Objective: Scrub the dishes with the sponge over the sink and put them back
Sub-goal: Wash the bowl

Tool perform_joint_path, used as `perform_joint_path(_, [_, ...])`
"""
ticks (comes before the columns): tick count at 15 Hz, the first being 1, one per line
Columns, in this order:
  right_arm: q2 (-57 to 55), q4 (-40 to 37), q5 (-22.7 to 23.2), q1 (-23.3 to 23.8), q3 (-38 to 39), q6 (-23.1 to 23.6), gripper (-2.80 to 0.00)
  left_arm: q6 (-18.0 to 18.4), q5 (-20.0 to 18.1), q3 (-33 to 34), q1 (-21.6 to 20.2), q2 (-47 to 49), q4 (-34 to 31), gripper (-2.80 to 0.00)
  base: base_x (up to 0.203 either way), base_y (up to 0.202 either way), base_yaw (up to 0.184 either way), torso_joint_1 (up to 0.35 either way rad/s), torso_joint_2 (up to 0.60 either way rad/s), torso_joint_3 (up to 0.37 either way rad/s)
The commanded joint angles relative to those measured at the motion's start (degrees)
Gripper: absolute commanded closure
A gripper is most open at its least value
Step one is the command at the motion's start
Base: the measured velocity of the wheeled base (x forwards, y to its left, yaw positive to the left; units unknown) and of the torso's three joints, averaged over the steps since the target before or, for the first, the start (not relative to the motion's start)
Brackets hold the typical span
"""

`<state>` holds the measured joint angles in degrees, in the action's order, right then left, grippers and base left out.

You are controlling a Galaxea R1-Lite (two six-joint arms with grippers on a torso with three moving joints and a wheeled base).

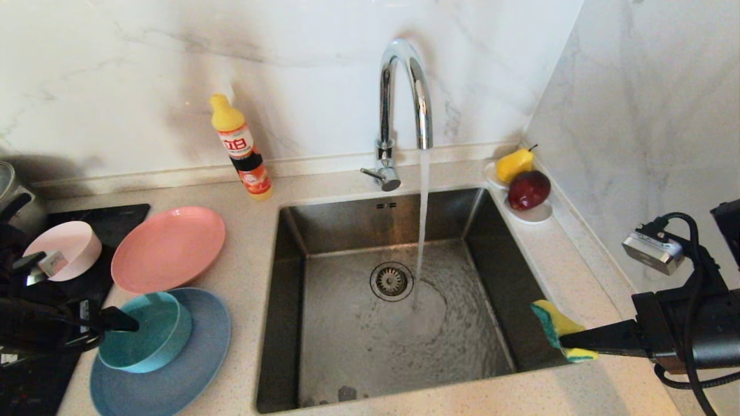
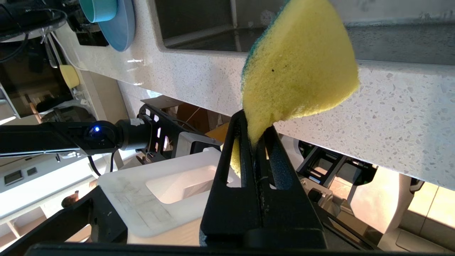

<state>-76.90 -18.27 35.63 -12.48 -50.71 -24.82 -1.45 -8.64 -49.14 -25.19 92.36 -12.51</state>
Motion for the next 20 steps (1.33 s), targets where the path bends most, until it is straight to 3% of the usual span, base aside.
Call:
perform_joint_path(1, [-0.12, -0.1, 0.23, -0.07, -0.09, -0.14, 0.0, 0.04, -0.06, 0.86, 0.05, 0.74, 0.02, -2.8, 0.0, 0.0, 0.0, 0.0, 0.0, 0.0])
perform_joint_path(5, [-0.27, -0.1, 0.23, 0.0, 0.09, -0.14, 0.0, -0.41, -0.32, 1.24, 0.62, 2.69, -0.14, -2.8, 0.0, 0.0, 0.0, 0.0, 0.0, 0.0])
perform_joint_path(8, [-0.3, -0.1, 0.31, 0.0, 0.97, -0.14, 0.0, -5.84, -3.11, -0.7, 1.88, 0.42, -0.28, -2.8, 0.0, 0.0, 0.0, 0.0, 0.0, 0.0])
perform_joint_path(11, [0.16, -0.01, 0.31, 0.0, 1.14, -0.14, 0.0, -8.83, -3.66, -0.99, 3.65, -1.41, -0.32, -2.8, 0.0, 0.0, 0.0, 0.0, 0.0, 0.0])
perform_joint_path(14, [0.17, 1.0, 0.23, 0.06, 1.36, -0.14, 0.0, -10.56, -5.79, -0.13, 5.66, -1.92, -1.52, -2.8, 0.0, 0.0, 0.0, 0.0, 0.0, 0.0])
perform_joint_path(18, [-0.27, 1.14, 0.16, 0.0, 1.56, -0.14, 0.0, -12.0, -6.03, 2.12, 9.72, -0.75, -1.19, -2.8, 0.0, 0.0, 0.0, 0.0, 0.0, 0.0])
perform_joint_path(20, [-0.44, 1.14, 0.14, 0.09, 1.41, -0.14, 0.0, -12.17, -5.94, 1.86, 9.72, -0.07, -1.03, -2.8, 0.0, 0.0, 0.0, 0.0, 0.0, 0.0])
